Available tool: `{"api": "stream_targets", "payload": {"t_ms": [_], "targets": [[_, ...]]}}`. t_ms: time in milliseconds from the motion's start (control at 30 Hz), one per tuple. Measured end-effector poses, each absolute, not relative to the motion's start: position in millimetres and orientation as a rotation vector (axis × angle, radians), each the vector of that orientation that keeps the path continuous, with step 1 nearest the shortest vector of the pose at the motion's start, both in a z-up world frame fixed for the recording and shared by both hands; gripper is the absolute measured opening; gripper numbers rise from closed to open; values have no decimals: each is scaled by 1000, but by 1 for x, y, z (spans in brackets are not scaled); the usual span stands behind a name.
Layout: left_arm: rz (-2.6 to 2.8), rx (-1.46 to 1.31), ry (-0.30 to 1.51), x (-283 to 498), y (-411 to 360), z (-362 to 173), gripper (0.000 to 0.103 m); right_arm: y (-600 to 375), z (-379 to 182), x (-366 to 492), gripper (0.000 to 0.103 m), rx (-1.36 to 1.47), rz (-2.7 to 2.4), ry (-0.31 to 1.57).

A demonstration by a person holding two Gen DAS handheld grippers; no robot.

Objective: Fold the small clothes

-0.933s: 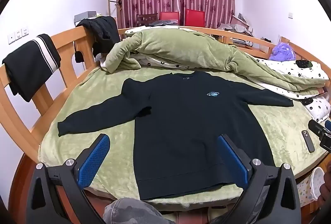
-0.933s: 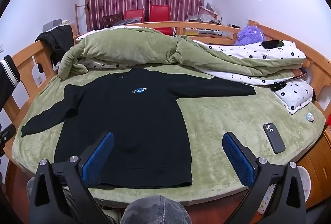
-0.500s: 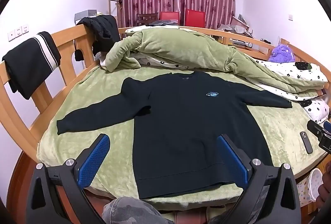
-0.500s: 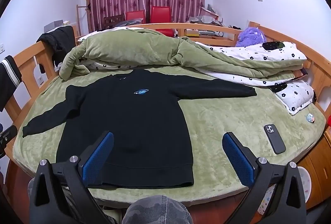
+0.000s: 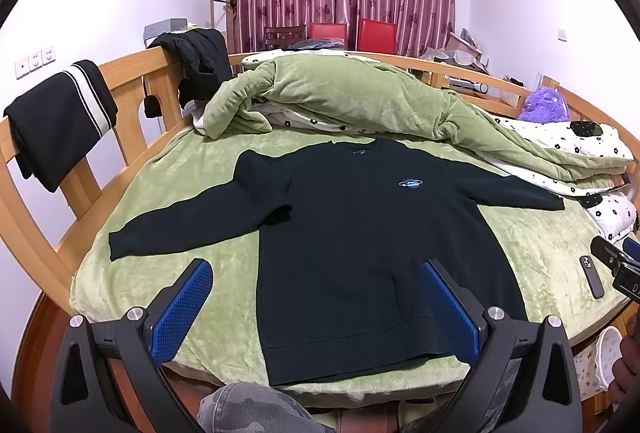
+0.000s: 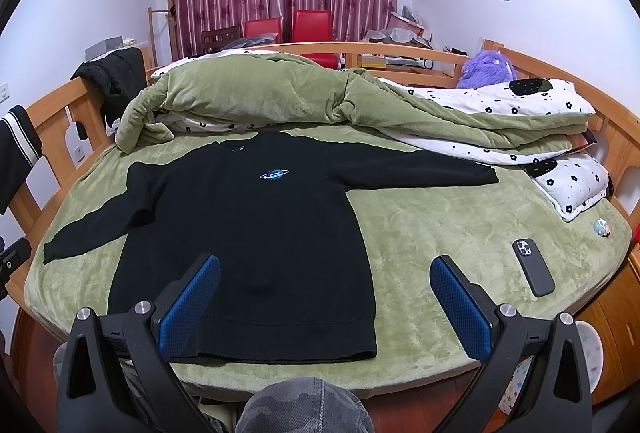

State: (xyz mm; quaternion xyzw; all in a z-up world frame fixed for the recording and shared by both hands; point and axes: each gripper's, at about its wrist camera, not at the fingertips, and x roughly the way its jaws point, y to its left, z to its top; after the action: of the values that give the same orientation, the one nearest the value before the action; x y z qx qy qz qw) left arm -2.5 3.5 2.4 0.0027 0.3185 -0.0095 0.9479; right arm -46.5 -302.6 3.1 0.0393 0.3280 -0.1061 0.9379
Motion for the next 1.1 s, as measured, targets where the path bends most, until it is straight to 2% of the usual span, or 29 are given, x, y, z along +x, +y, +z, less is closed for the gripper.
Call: {"api": "stream_targets", "payload": {"t_ms": [1100], "targets": [[-21, -11, 649, -1, 10, -1, 103, -301, -3, -41, 103, 80, -214, 675]]}}
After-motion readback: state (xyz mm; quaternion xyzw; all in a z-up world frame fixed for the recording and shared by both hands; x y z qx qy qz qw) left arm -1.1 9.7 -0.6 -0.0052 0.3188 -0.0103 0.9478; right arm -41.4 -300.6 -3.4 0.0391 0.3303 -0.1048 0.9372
